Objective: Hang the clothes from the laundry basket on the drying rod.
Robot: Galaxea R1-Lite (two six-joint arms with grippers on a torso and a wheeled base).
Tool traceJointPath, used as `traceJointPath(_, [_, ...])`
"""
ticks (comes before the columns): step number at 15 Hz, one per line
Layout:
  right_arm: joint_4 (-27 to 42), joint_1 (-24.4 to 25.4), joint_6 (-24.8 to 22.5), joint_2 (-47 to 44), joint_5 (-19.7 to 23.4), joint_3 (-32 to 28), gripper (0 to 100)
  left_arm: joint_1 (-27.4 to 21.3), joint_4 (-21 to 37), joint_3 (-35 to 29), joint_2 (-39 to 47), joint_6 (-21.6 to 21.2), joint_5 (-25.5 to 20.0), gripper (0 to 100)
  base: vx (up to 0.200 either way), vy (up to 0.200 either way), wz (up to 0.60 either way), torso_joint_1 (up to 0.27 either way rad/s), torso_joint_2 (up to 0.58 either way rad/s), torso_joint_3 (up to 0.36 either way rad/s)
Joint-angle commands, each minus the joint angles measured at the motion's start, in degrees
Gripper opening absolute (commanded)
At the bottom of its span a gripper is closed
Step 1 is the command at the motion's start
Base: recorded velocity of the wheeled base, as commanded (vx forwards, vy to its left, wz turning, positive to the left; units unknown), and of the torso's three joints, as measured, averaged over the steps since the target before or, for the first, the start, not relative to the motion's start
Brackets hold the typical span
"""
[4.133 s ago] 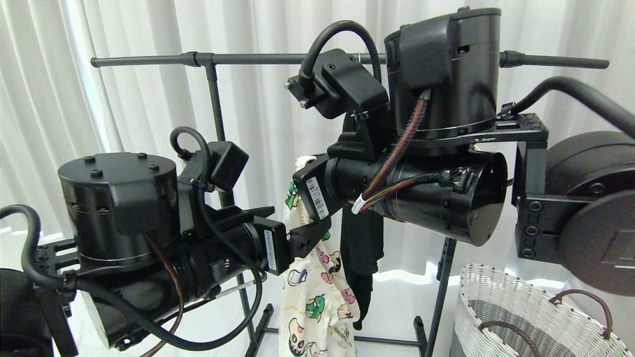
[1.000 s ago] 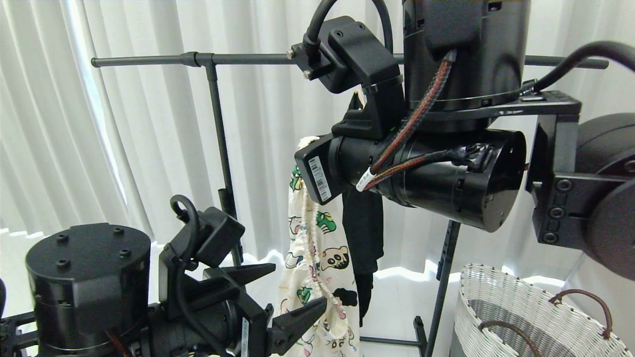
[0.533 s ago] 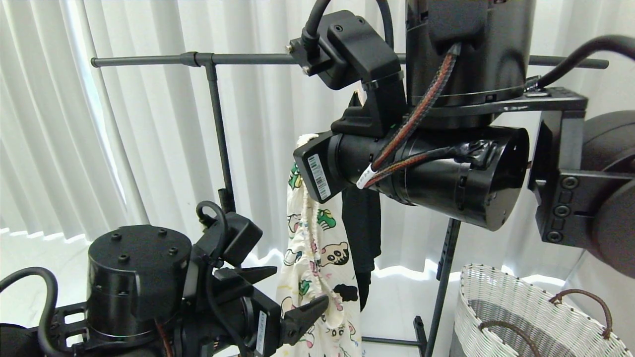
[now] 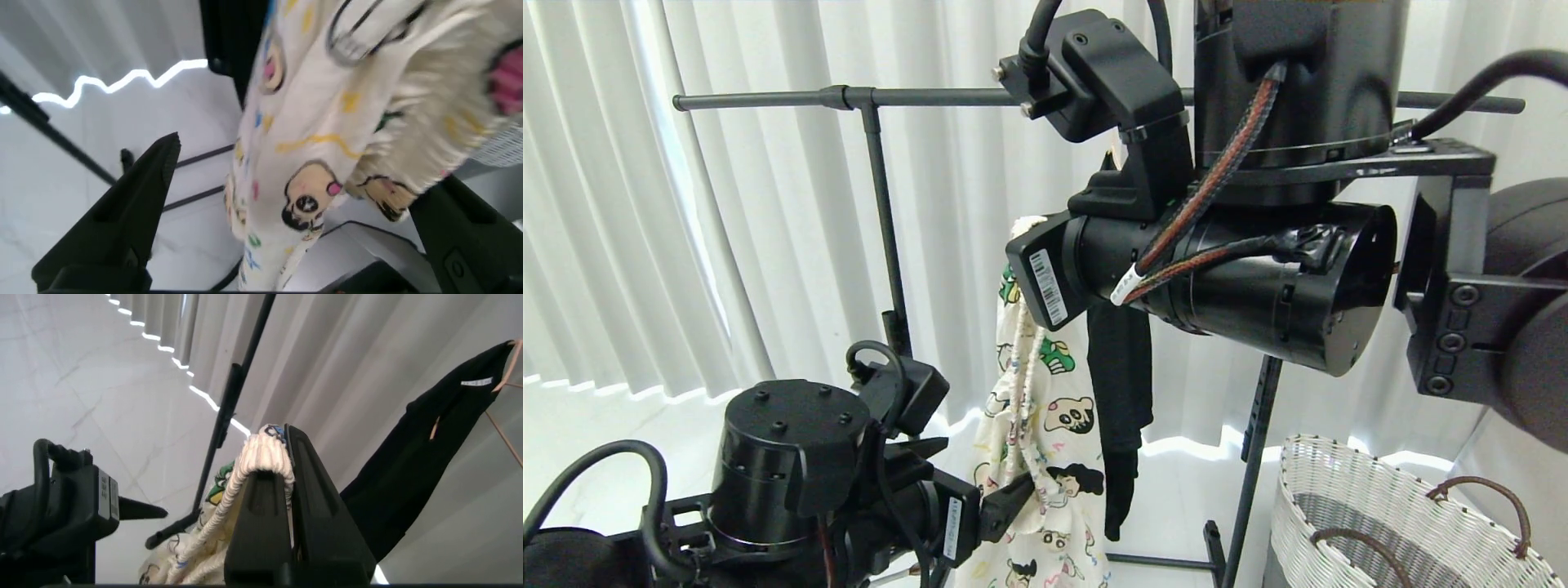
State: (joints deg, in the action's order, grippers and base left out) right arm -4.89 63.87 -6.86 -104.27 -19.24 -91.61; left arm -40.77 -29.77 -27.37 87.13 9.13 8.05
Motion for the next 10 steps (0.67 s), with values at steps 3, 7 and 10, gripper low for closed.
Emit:
traceJointPath(3, [0.1,0.0,0.0,0.9,0.0,0.3,0,1.9,0.0,2.6,-0.1,0.0,0.8,100,0.000,0.000,0.00,0.000,0.00,0.000])
traceJointPath(7, [1.1,-3.1,0.0,4.1,-1.9,3.3,0,2.4,-0.1,4.8,-1.5,-0.1,2.0,100,0.000,0.000,0.00,0.000,0.00,0.000])
traceJointPath(10, [4.6,-4.6,0.0,6.9,-2.1,5.6,0,2.4,-0.1,5.0,-3.5,-0.3,2.0,100,0.000,0.000,0.00,0.000,0.00,0.000])
